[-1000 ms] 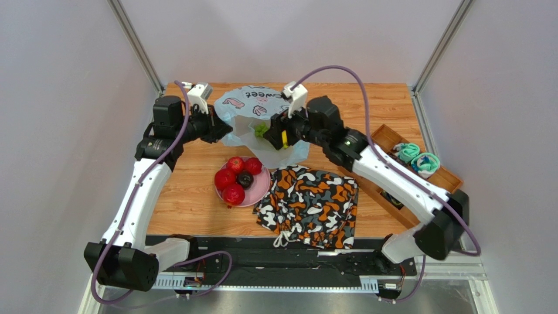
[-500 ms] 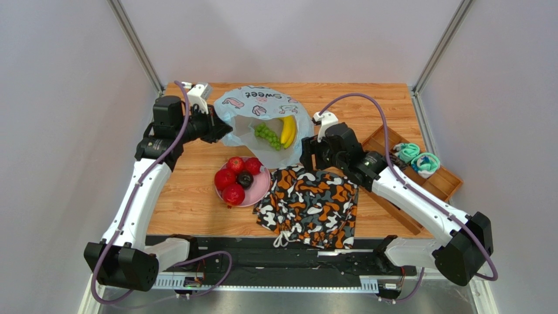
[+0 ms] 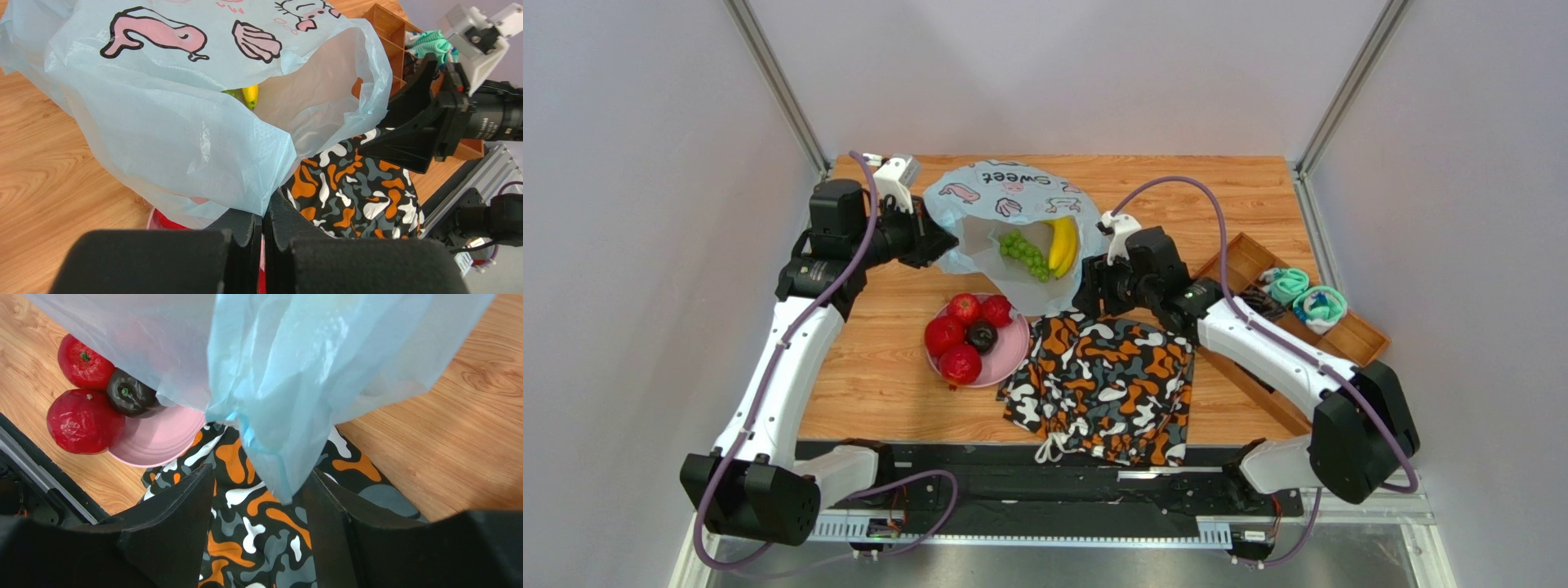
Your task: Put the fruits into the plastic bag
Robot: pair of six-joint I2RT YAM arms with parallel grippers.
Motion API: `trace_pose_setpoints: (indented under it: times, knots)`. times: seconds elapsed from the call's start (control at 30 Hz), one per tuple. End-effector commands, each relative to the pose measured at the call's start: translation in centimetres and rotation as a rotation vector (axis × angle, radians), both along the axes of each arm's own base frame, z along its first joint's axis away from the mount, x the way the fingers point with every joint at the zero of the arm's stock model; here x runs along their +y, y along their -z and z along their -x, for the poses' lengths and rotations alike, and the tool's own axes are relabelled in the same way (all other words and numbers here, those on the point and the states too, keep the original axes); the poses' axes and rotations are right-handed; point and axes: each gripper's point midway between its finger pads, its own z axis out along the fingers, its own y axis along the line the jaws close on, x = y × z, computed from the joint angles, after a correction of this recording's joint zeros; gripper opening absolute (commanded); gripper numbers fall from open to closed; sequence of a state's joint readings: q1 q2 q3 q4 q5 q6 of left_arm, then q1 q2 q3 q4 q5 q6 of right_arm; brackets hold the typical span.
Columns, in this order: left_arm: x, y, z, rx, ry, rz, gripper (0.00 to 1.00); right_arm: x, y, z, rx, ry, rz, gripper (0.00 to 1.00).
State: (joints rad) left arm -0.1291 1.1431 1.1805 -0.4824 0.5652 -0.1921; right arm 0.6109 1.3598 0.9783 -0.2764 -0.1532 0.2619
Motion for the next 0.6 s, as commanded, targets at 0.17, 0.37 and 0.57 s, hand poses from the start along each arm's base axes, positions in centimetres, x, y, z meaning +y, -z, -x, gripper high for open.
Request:
trace_pose_setpoints:
  times: [0.17,0.37,0.57]
  knots:
    - [0.2,-0.4,-0.8,-0.034,-0.001,-0.009,0.0,2.3,-4.3,-3.5,-0.162,-0.119,-0.088,0.0]
    - [0.2,-6.5,-1.6,-0.084,-0.008,0.09,0.0,1.4,-18.2,-5.5,-0.413,-0.087,-0.118,0.0]
    - [-0.4,-9.5,-2.3,-0.146,0.015,0.145,0.0,-0.6,-22.6,-8.2,-0.512,0.033,-0.142,0.0]
